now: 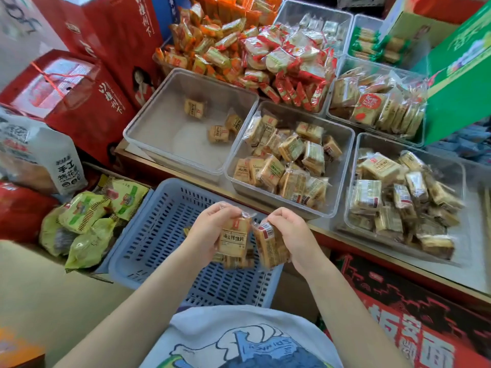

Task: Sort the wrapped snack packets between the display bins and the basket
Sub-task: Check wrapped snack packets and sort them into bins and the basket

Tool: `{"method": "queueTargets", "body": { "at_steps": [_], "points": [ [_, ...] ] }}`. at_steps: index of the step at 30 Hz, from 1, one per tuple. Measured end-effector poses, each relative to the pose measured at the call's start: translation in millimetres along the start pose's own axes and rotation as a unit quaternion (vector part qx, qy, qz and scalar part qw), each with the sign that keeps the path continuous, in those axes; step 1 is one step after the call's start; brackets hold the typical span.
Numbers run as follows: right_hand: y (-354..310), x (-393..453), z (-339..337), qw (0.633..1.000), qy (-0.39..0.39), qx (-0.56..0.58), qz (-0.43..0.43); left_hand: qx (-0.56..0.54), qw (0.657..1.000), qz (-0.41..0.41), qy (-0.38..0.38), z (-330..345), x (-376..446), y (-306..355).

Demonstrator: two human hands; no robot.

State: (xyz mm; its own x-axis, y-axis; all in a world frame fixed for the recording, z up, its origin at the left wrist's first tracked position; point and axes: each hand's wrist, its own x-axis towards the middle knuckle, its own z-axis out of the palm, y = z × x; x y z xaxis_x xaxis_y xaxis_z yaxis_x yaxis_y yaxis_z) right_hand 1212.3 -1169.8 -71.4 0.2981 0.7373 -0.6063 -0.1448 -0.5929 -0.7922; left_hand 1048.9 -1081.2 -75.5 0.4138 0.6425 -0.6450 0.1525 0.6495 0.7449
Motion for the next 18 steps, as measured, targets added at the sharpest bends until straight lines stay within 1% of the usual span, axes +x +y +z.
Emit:
{"method": "queueTargets", "body": {
  "at_steps": [4, 6, 10, 13, 15, 17, 18],
  "points": [
    [7.2, -7.6, -3.8, 1.0, 0.015, -0.016, -0.011, 0.056, 0.998, 0.014, 0.023, 9.4, -3.2, -7.5],
    [11.7, -10.2, -4.9, 0.999, 0.032, -0.015, -0.018, 0.09, 0.995, 0.022, 0.047, 15.2, -3.4, -11.5],
    [22.9, -11.1, -7.1, 0.996, 0.075, 0.045, -0.001, 0.114, 0.989, 0.022, 0.093, 29.4, -4.4, -15.3],
    [32.7, -11.9, -8.7, 0.99, 0.086, 0.105, 0.033, 0.11, 0.989, -0.021, 0.096, 36.9, -4.9, -17.0],
    [38.2, -11.5, -12.4, 0.984, 0.094, 0.142, 0.054, 0.095, 0.987, -0.063, 0.114, 40.9, -2.1, -20.4],
    [43.8, -12.4, -18.7, 0.972, 0.089, 0.203, 0.078, 0.053, 0.983, -0.111, 0.133, 44.4, 1.3, -23.8],
    [46.4, -12.5, -21.7, 0.965, 0.08, 0.234, 0.086, 0.019, 0.982, -0.133, 0.129, 44.9, 2.7, -24.8]
  ]
}}
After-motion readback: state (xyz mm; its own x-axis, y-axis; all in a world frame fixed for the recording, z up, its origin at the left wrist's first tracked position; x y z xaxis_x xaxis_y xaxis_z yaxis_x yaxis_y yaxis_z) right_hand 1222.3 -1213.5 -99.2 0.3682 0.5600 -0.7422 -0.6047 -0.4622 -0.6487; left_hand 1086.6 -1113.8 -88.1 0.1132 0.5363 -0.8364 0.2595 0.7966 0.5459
